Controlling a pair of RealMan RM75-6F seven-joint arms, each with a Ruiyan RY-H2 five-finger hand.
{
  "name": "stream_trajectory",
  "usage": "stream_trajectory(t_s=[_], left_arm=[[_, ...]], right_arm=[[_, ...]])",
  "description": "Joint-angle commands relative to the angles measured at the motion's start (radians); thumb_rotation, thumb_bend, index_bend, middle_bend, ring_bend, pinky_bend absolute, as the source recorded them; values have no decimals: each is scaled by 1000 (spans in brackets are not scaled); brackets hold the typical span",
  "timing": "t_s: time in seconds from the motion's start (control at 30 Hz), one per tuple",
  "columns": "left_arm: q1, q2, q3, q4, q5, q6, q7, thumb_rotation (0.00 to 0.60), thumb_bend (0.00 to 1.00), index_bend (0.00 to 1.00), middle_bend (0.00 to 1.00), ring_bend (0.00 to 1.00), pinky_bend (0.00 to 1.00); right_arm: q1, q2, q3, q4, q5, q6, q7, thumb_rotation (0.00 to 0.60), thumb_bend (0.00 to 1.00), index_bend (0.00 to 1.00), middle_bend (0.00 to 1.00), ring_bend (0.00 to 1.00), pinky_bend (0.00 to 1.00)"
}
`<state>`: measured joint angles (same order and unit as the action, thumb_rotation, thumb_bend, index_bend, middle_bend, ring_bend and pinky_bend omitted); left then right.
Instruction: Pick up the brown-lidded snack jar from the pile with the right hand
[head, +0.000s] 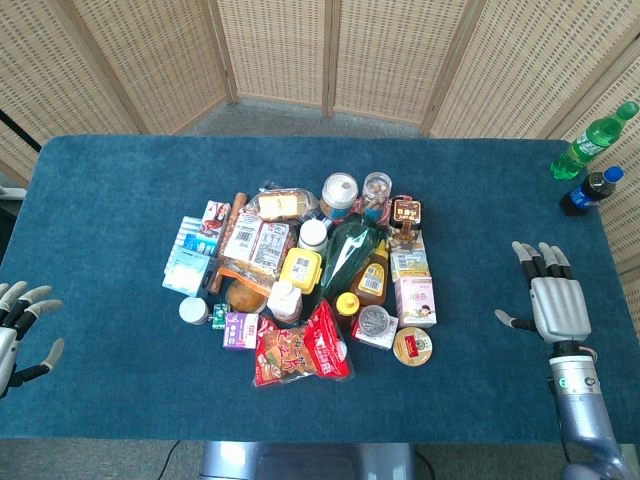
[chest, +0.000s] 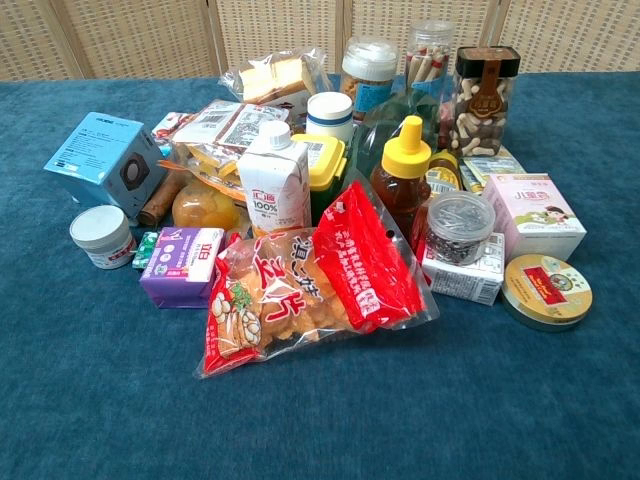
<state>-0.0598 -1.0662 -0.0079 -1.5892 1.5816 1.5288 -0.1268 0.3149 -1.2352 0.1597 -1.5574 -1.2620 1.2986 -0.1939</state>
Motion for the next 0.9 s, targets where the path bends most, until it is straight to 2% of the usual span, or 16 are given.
stream_trajectory(t_s=[0.03, 0.2, 0.33, 0.43, 0.53, 0.67, 0.77, 0.9], left_arm=[[-1, 0, 1, 0, -1, -2, 3, 493, 452, 279, 215, 107, 0], [1, 0, 4, -3, 0, 0, 4, 496, 452, 279, 214, 107, 0], [3, 6, 2, -9, 3, 8, 8, 496, 451, 279, 215, 106, 0], [1, 11, 2, -16, 6, 9, 13, 495, 451, 279, 215, 107, 0], [0, 12, 2, -23, 7, 8, 18, 494, 452, 278, 214, 107, 0], [0, 14, 3, -32, 8, 9, 26, 494, 452, 278, 215, 107, 0], [4, 18, 4, -36, 7, 13, 31, 496, 451, 279, 214, 107, 0], [7, 24, 3, -41, 2, 16, 35, 495, 452, 279, 214, 106, 0]], right_arm=[[-1, -2, 0, 2, 1, 0, 0, 534, 0, 0, 117, 0, 0], [-4, -4, 0, -2, -5, -8, 39, 535, 0, 0, 117, 0, 0], [-9, 1, 6, -7, -18, -20, 140, 531, 0, 0, 116, 0, 0], [-2, 5, 23, -8, -24, -54, 289, 533, 0, 0, 114, 0, 0], [18, 11, 47, -7, -35, -117, 500, 532, 0, 0, 71, 0, 0], [59, -4, 76, 50, -61, -195, 755, 531, 0, 0, 13, 0, 0], [90, -33, 93, 108, -74, -227, 862, 522, 0, 0, 0, 0, 0], [134, -74, 110, 174, -78, -268, 940, 523, 0, 0, 0, 0, 0]])
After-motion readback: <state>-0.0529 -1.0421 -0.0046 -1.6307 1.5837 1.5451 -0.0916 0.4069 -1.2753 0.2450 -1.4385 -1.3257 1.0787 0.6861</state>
